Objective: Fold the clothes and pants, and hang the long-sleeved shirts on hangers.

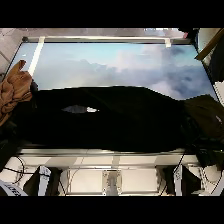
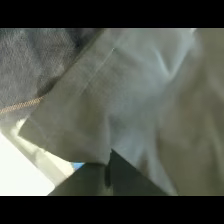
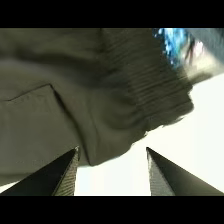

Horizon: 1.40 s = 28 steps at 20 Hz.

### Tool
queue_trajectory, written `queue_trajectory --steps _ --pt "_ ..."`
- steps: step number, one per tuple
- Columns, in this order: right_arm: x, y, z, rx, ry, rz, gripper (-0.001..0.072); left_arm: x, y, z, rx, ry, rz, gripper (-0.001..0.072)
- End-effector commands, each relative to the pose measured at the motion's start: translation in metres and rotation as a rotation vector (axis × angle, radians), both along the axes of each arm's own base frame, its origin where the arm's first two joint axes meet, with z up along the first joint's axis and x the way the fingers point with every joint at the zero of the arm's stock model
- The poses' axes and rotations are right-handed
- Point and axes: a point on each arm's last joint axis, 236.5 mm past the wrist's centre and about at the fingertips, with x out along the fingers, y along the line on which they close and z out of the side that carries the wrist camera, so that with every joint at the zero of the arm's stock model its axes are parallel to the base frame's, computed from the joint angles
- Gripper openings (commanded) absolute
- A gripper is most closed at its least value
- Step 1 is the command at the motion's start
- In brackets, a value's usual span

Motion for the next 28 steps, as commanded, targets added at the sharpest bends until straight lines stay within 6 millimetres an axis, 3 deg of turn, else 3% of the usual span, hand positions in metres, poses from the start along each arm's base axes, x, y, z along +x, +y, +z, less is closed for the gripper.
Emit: queue_trajectory --steps 1,2,4,6,8,9,10,11,13,16,19,22,28 --pt "-0.014 0.001 0.001 0.004 0.054 -0.008 0.0463 -0.01 -0.002 -0.022 -0.034 0.061 -0.003 0.0482" --pt "-0.009 -0.007 0.013 -0.032 0.032 -0.009 0.0462 -0.006 0.005 -0.013 -0.004 0.042 0.005 0.061" --pt "0.007 -0.034 0.057 -0.157 -0.046 -0.019 0.046 0.014 0.026 0.029 0.07 -0.068 0.045 0.0609" --pt "0.044 -0.059 0.128 -0.284 -0.262 -0.096 0.0453 0.06 0.043 0.103 0.129 -0.344 0.107 0.061" --pt "0.093 -0.063 0.202 -0.323 -0.576 -0.144 0.0452 0.103 0.048 0.162 0.17 -0.565 0.095 0.0611" --pt "0.114 -0.058 0.23 -0.288 -0.711 -0.157 0.0452 0.127 0.042 0.172 0.135 -0.62 0.079 0.0611" --pt "0.129 -0.051 0.242 -0.233 -0.781 -0.154 0.0452 0.155 0.029 0.167 0.089 -0.619 0.025 0.0611" --pt "0.141 -0.044 0.241 -0.16 -0.8 -0.13 0.0452 0.182 0.012 0.152 0.039 -0.591 -0.038 0.0611" --pt "0.155 -0.033 0.222 -0.012 -0.753 -0.118 0.0452 0.224 -0.02 0.103 -0.126 -0.509 -0.065 0.061" --pt "0.161 -0.029 0.2 0.077 -0.682 -0.108 0.0452 0.246 -0.037 0.021 -0.284 -0.375 0.014 0.0609" --pt "0.159 -0.025 0.199 0.087 -0.672 -0.098 0.0452 0.252 -0.029 -0.027 -0.274 -0.316 0.05 0.0608" --pt "0.159 -0.026 0.198 0.084 -0.67 -0.1 0.0452 0.262 -0.041 -0.043 -0.321 -0.284 0.021 0.0606" --pt "0.159 -0.027 0.198 0.057 -0.675 -0.068 0.0452 0.307 -0.053 -0.034 -0.32 -0.324 -0.015 0.0553"
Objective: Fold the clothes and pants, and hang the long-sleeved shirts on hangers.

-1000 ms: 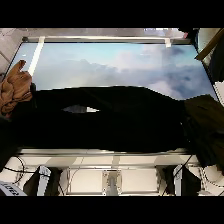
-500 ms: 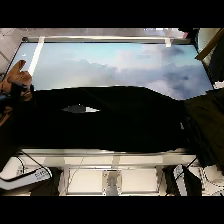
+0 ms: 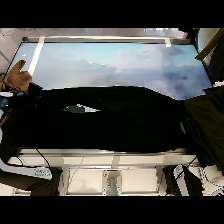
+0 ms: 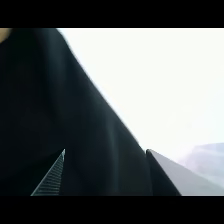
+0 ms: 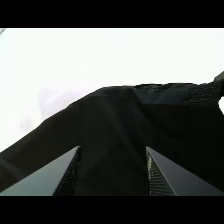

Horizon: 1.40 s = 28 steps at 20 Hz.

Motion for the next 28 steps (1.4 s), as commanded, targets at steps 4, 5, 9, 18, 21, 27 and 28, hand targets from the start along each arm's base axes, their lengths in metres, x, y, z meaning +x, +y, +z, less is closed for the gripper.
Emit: queue_trajectory --steps 4,5,9,18,21,27,28 --pt "0.0 0.0 -0.001 -0.04 -0.004 0.027 0.0452 0.012 -0.012 -0.015 -0.051 0.047 -0.044 0.0553" --pt "0.0 -0.001 -0.001 -0.057 -0.006 0.039 0.0452 0.009 -0.013 -0.016 -0.063 0.057 -0.044 0.0552" --pt "0.0 -0.002 -0.001 -0.078 -0.007 0.048 0.0452 -0.005 -0.031 -0.023 -0.124 0.127 -0.099 0.0538" --pt "-0.004 -0.009 -0.008 -0.111 0.023 0.036 0.0452 -0.017 -0.031 -0.037 -0.101 0.194 -0.117 0.0505" --pt "-0.004 -0.008 -0.007 -0.107 0.021 0.037 0.0452 0.002 -0.036 -0.044 -0.071 0.157 -0.075 0.0503" --pt "-0.004 -0.008 -0.007 -0.108 0.021 0.037 0.0452 0.02 -0.025 -0.042 -0.054 0.092 0.009 0.0106" --pt "-0.004 -0.008 -0.007 -0.108 0.021 0.037 0.0452 0.021 -0.022 -0.041 -0.048 0.087 0.015 0.0007"
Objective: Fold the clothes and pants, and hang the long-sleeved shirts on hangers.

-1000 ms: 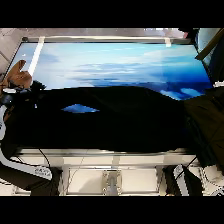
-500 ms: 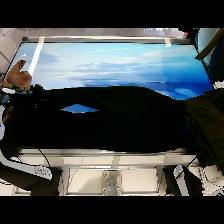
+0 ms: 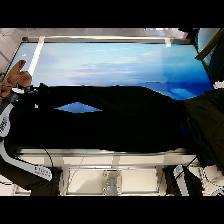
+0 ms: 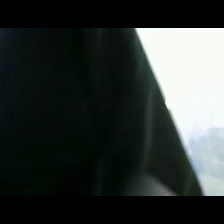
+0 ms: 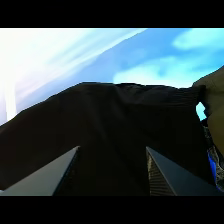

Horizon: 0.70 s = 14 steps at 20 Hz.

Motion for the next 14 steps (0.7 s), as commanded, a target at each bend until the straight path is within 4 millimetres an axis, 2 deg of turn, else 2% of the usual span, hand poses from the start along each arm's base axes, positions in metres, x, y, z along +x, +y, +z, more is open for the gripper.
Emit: queue_trajectory --steps 1,3,4,5,6,8,13,14 --pt "0.0 0.0 0.0 0.0 0.0 0.0 0.0452 0.009 0.011 0.003 0.029 -0.037 0.047 0.0007" --pt "0.0 0.0 0.0 0.0 0.0 0.0 0.0452 0.011 0.012 0.005 0.029 -0.045 0.057 0.0012" --pt "0.0 0.0 0.0 0.0 0.0 0.0 0.0452 0.011 0.012 0.005 0.03 -0.046 0.056 0.0087" --pt "0.0 0.0 0.0 -0.001 0.0 0.0 0.0452 0.011 0.012 0.005 0.029 -0.047 0.057 0.0389" --pt "0.0 0.0 0.0 0.0 0.0 -0.001 0.0452 0.012 0.012 0.006 0.02 -0.05 0.063 0.0506" --pt "0.0 0.0 0.0 0.0 0.0 0.0 0.0452 0.011 0.018 0.007 0.019 -0.052 0.078 0.0483" --pt "0.0 -0.001 0.0 -0.002 0.0 -0.001 0.0452 0.011 0.055 0.018 0.044 -0.089 0.16 0.0462" --pt "0.0 -0.001 0.0 -0.002 0.0 -0.001 0.0452 0.012 0.058 0.019 0.054 -0.098 0.171 0.0417"
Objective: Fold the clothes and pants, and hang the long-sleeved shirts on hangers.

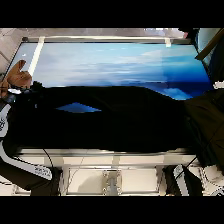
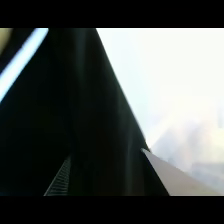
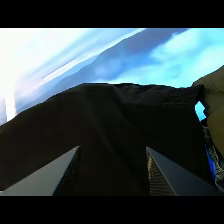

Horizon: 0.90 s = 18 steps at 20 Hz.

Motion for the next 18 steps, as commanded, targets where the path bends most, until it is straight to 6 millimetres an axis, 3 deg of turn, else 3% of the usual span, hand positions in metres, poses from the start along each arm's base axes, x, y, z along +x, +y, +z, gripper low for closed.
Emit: queue_trajectory --steps 1,3,4,5,6,7,8,13,18 --pt "0.0 0.0 0.0 -0.001 -0.001 0.0 0.0452 0.004 0.019 0.007 0.022 -0.035 0.055 0.0325" --pt "0.0 0.0 0.0 -0.001 -0.001 0.0 0.0452 0.009 0.021 0.011 0.033 -0.054 0.074 0.0317" --pt "0.0 0.0 0.0 -0.001 -0.001 0.0 0.0452 0.01 0.022 0.011 0.037 -0.061 0.083 0.021" --pt "0.0 0.0 0.0 -0.001 -0.001 0.0 0.0452 0.011 0.023 0.011 0.042 -0.062 0.079 0.0175" --pt "0.0 0.0 0.0 -0.001 -0.001 -0.001 0.0452 0.012 0.022 0.011 0.039 -0.061 0.075 0.0207" --pt "0.0 0.0 0.0 -0.001 -0.001 0.0 0.0452 0.012 0.018 0.012 0.03 -0.057 0.064 0.0362" --pt "0.0 0.0 0.0 -0.001 0.0 0.0 0.0452 0.01 0.018 0.013 0.023 -0.05 0.045 0.0424" --pt "-0.002 -0.004 -0.004 -0.02 0.018 -0.007 0.0452 -0.006 0.037 0.023 0.001 -0.023 -0.031 0.0423" --pt "-0.001 -0.008 -0.014 -0.009 0.022 -0.028 0.0452 -0.002 0.04 0.021 0.02 -0.026 -0.032 0.0411"
